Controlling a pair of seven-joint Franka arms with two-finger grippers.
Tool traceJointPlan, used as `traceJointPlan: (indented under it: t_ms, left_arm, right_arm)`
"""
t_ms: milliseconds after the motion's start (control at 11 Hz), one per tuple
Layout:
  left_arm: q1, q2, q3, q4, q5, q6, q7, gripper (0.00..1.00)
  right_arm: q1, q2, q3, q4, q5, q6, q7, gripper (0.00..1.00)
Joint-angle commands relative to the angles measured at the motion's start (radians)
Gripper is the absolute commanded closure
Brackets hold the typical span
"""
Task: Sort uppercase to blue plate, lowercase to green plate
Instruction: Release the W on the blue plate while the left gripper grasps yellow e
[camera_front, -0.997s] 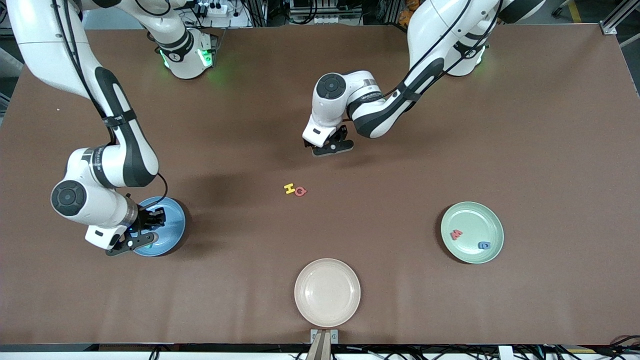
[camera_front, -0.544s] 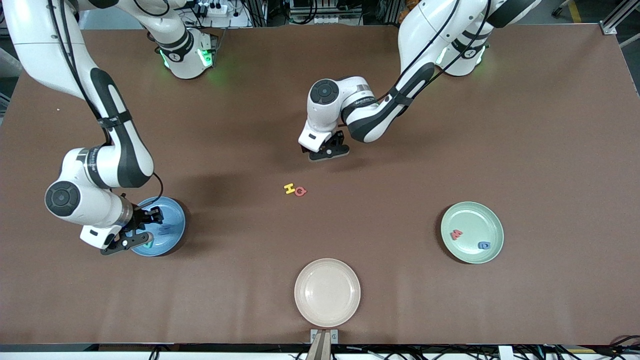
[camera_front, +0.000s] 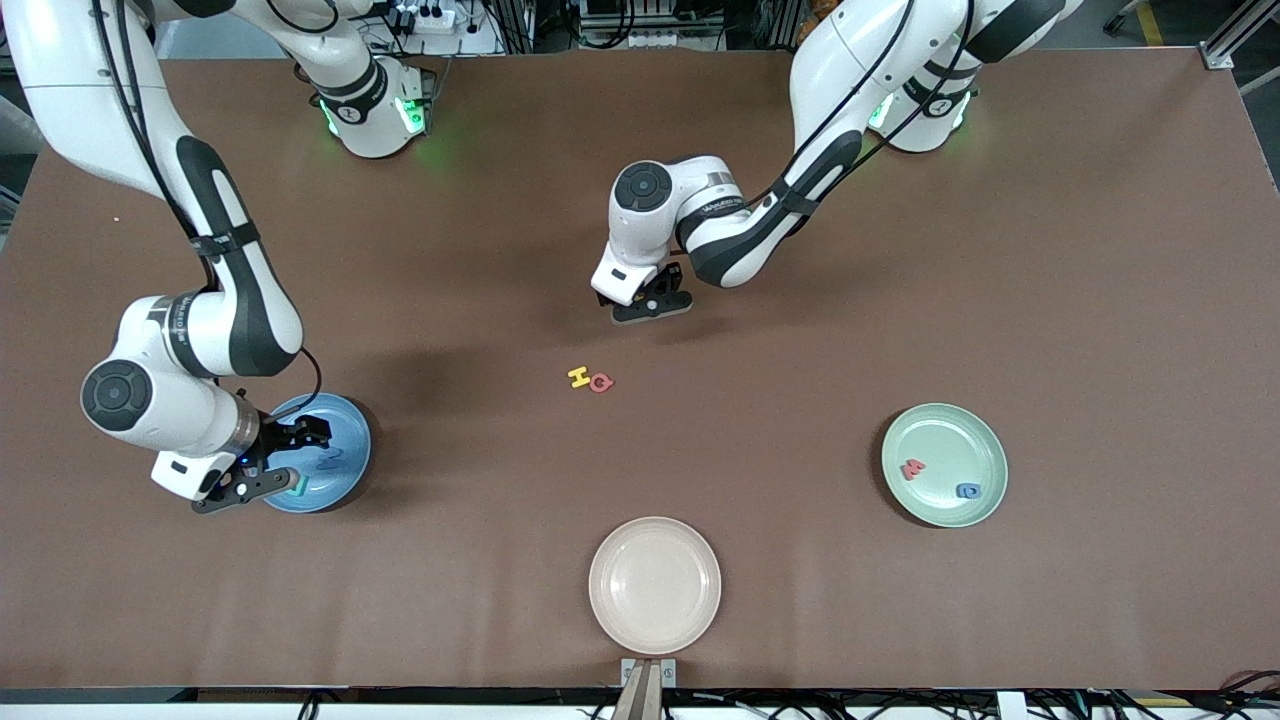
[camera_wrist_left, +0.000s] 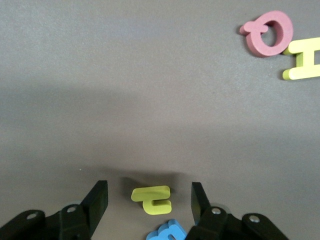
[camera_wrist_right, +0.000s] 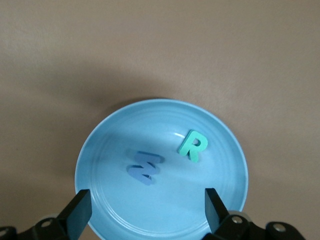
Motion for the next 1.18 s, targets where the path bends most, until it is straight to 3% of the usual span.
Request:
traceJointPlan:
  t_ms: [0,1087]
  left_arm:
    - [-0.019,0.013,0.009,0.017,0.014,-0.001,-0.033,0.26]
    - [-0.039,0.034,0.012,0.011,0.014,-0.007,-0.068,0.34]
  right_arm:
    - [-0.026,0.006,0.022,0.021,-0.001,-0.016,0.003,0.00]
    - [-0.025,0.011,0.022,0.013,0.007,-0.036,-0.002,0.00]
